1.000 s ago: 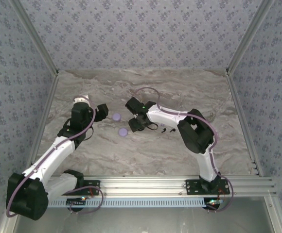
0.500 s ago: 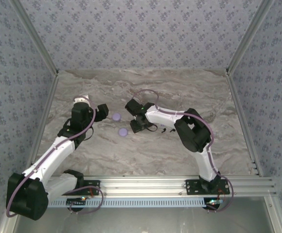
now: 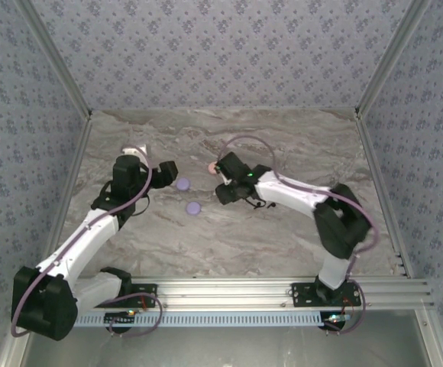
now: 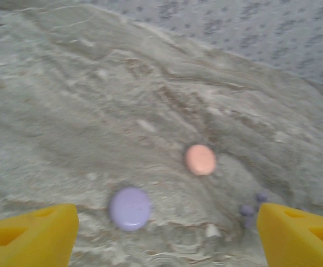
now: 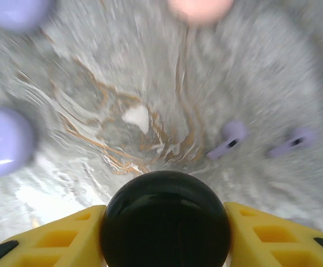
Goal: Insert wireless bluetooth earbuds into charging case
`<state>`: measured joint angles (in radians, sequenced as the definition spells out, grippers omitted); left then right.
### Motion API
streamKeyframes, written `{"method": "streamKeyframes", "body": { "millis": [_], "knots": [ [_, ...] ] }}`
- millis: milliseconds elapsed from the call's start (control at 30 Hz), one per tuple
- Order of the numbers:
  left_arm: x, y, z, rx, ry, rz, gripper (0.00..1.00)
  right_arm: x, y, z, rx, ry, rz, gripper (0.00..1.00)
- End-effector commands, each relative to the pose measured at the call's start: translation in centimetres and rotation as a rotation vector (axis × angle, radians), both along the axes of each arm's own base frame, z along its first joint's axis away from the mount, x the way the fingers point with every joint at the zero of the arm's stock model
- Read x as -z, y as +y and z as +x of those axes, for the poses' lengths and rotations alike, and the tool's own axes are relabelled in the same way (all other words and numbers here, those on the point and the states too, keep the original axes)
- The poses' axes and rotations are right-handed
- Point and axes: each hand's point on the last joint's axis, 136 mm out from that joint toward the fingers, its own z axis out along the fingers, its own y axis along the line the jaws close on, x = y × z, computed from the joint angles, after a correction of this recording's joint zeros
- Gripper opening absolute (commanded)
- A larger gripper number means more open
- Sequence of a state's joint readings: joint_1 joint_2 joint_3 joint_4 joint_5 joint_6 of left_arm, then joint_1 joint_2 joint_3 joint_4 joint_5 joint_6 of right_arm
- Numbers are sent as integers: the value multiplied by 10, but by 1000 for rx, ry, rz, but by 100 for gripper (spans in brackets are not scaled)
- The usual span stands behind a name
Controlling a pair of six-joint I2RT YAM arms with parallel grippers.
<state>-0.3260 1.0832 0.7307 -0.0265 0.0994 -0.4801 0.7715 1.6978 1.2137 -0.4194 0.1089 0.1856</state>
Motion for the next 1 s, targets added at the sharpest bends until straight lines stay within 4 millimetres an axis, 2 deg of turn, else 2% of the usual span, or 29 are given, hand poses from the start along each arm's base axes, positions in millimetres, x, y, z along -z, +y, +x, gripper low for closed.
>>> {"method": "streamKeyframes", "body": {
  "millis": [0, 200, 367, 467, 567, 733, 967],
  "knots": [
    [-49, -36, 0, 193, -80, -123, 82, -62, -6, 6, -72, -222, 84, 50],
    [-100, -76, -11, 401, -105, -278, 78, -135, -23, -14, -200, -536, 160, 50],
    [-139, -104, -33, 549, -176, -315, 78, -178, -25, -39, -384, -760, 173, 50],
    [-151, -116, -46, 606, -205, -299, 78, -194, -23, -56, -518, -884, 159, 51],
    [-157, -127, -57, 653, -224, -292, 77, -204, -23, -67, -593, -980, 138, 51],
    [-161, -146, -72, 731, -251, -285, 77, -207, -26, -65, -614, -990, 103, 50],
    [-146, -172, -75, 774, -190, -312, 75, -209, -25, -61, -599, -993, 101, 50]
  ]
}}
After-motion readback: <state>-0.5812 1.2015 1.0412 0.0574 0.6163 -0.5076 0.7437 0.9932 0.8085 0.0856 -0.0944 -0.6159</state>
